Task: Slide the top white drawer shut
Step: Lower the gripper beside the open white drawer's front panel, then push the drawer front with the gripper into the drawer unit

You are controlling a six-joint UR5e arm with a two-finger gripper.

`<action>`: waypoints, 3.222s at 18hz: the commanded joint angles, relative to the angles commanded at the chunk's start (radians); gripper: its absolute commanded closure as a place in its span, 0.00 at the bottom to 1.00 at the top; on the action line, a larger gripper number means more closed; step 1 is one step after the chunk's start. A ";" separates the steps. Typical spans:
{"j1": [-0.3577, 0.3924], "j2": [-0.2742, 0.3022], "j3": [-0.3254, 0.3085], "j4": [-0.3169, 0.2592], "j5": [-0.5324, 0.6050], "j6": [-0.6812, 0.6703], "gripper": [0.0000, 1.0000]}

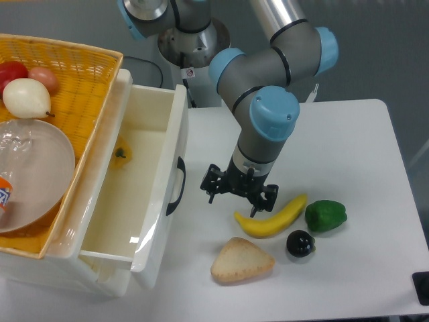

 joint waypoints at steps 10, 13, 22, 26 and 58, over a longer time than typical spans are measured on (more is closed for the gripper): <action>-0.035 -0.021 -0.002 0.028 0.049 0.006 0.00; -0.037 -0.023 -0.003 0.028 0.049 0.006 0.00; -0.058 -0.029 -0.005 0.028 0.049 0.003 0.00; -0.071 -0.025 -0.005 0.028 0.051 0.006 0.00; -0.173 0.023 -0.035 0.018 0.052 -0.003 0.00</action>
